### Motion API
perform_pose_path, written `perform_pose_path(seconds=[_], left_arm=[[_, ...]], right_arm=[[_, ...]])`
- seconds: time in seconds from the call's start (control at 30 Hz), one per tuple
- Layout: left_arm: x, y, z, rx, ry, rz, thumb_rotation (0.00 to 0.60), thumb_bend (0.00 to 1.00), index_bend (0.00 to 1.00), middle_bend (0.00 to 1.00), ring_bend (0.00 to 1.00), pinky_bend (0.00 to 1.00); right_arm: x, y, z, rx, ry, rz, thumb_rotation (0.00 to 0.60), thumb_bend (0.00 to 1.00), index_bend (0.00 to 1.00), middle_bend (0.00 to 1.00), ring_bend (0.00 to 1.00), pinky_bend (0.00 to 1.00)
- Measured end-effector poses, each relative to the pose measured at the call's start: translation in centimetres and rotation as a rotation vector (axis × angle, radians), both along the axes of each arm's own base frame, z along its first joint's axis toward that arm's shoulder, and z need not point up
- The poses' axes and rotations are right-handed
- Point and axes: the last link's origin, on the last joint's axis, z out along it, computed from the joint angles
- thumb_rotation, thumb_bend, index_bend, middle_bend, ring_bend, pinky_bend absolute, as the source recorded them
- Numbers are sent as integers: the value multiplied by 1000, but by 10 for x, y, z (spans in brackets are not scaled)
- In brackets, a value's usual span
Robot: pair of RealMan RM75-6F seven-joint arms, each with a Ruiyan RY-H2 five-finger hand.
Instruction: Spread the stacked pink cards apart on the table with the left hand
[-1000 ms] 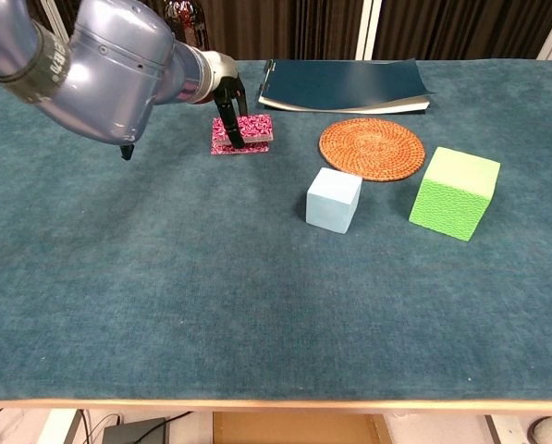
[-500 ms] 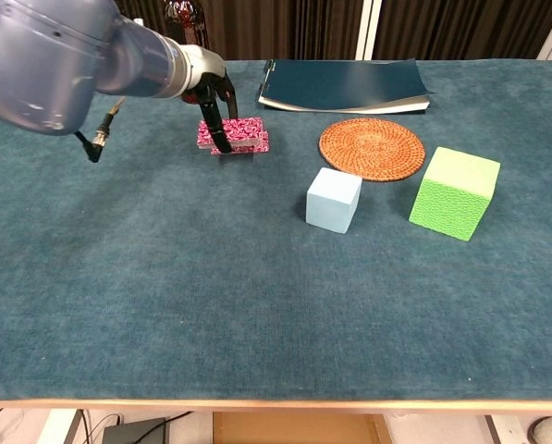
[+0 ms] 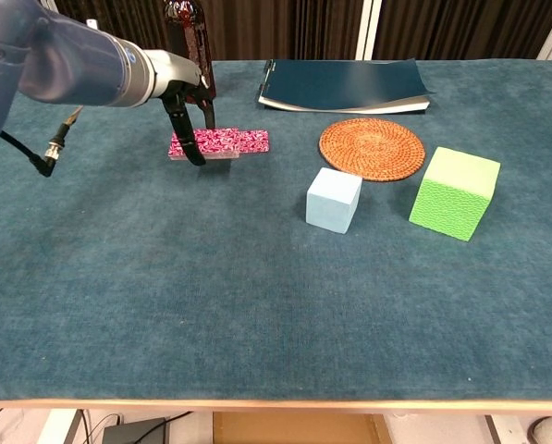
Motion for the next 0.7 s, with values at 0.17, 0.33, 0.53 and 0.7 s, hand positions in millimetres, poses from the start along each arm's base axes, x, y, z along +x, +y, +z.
perform_pose_path(seconds=[0.17, 0.33, 0.53, 0.7], left_arm=[[-3, -4, -2, -8, -6, -4, 600, 261, 486, 157, 33, 0], [-6, -9, -9, -39, -16, 0, 600, 261, 489, 156, 33, 0], [-4, -14, -12, -44, -11, -15, 600, 262, 490, 156, 33, 0], [-2, -21, -16, -63, -14, -21, 600, 262, 490, 155, 33, 0]], right_arm=[[0, 0, 0, -2, -4, -3, 600, 243, 78, 50, 129, 177], [-1, 0, 1, -4, -6, -4, 600, 243, 78, 50, 129, 178], [-1, 0, 1, -2, -7, -5, 600, 243, 78, 50, 129, 178], [-1, 0, 1, -2, -8, -5, 600, 243, 78, 50, 129, 177]])
